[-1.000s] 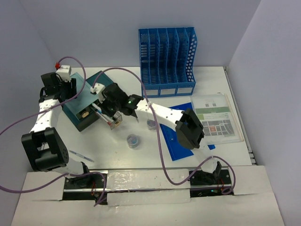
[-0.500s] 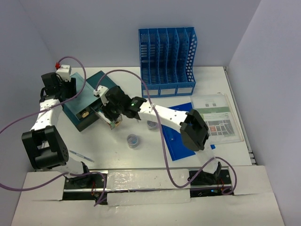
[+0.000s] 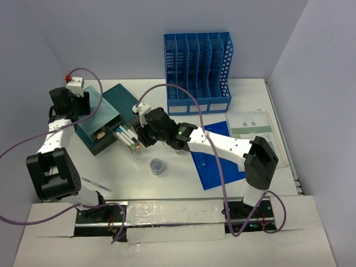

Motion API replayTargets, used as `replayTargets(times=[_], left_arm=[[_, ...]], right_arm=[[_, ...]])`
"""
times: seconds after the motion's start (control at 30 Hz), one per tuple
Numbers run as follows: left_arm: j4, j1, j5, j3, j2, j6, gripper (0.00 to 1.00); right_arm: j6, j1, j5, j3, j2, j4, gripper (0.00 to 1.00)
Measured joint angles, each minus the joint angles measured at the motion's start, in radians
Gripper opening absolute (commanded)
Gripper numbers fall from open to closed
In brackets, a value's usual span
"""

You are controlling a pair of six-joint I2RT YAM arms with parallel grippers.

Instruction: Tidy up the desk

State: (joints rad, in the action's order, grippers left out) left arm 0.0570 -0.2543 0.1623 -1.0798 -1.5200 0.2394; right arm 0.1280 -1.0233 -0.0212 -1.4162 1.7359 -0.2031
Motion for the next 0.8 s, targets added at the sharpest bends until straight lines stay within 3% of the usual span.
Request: replayTargets(times=[0.43,0.8], left_arm=[[-0.052,-0.013,0.042,-0.003,-0.029,-0.001,0.6],[0.171,-0.038,0.136,-0.162,-0.082,-0.027,0.61]], right_arm=[[0.067,0.0,0.009,0.028,0.064,0.047,0.46],[0.064,0.0,0.014,-0.004,0.116,0.05,0.46]])
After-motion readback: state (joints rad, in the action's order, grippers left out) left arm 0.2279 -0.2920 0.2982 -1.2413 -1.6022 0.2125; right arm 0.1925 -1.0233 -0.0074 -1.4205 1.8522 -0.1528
